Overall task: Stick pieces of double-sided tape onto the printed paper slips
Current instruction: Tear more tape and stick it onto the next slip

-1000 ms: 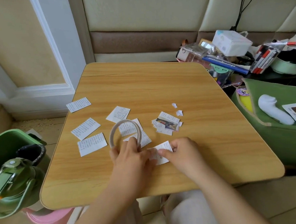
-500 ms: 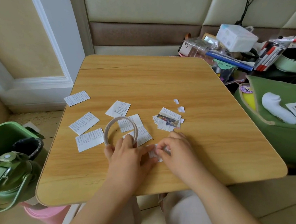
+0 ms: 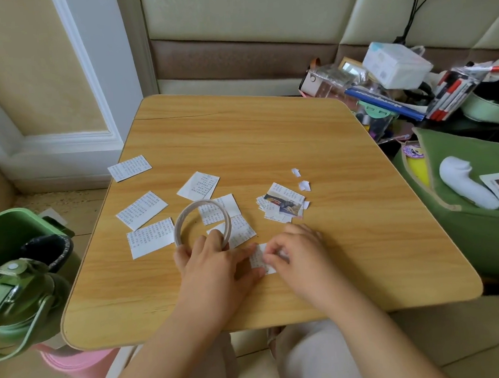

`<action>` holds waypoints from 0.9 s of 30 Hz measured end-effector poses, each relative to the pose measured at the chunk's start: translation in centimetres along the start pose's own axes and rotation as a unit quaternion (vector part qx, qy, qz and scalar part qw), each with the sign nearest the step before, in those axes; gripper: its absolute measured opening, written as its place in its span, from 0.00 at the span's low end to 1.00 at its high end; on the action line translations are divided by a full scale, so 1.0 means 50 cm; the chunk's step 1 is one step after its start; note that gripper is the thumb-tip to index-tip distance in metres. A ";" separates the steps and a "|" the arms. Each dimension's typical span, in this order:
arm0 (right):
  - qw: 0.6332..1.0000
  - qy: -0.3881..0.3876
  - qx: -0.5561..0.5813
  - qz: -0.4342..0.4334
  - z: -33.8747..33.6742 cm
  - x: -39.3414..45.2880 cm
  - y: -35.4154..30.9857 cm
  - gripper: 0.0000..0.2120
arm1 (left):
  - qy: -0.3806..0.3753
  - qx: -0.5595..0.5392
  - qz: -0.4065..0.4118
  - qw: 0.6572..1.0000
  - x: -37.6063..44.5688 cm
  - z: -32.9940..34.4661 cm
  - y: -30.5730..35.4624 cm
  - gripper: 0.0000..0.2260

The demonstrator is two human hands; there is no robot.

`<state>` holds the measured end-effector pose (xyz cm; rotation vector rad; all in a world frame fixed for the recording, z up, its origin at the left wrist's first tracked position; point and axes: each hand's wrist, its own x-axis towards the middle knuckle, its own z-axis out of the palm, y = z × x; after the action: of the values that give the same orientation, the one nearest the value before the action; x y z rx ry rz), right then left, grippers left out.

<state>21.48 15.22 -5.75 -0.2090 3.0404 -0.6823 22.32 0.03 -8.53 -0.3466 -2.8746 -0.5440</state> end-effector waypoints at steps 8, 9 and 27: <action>1.000 -0.011 -0.009 -0.025 -0.005 0.002 0.007 0.04 | -0.020 -0.001 0.001 1.000 0.001 -0.011 0.005 0.17; 0.999 -0.014 0.006 -0.040 0.004 0.006 -0.006 0.04 | -0.020 -0.004 0.004 1.000 0.002 -0.013 0.005 0.18; 0.999 -0.025 0.040 -0.022 -0.014 0.005 0.021 0.04 | -0.021 -0.001 0.014 1.000 0.008 -0.020 0.009 0.18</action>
<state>21.08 16.42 -5.57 -0.2889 2.9620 -0.7873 22.19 0.14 -7.37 -0.4039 -2.9043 -0.5407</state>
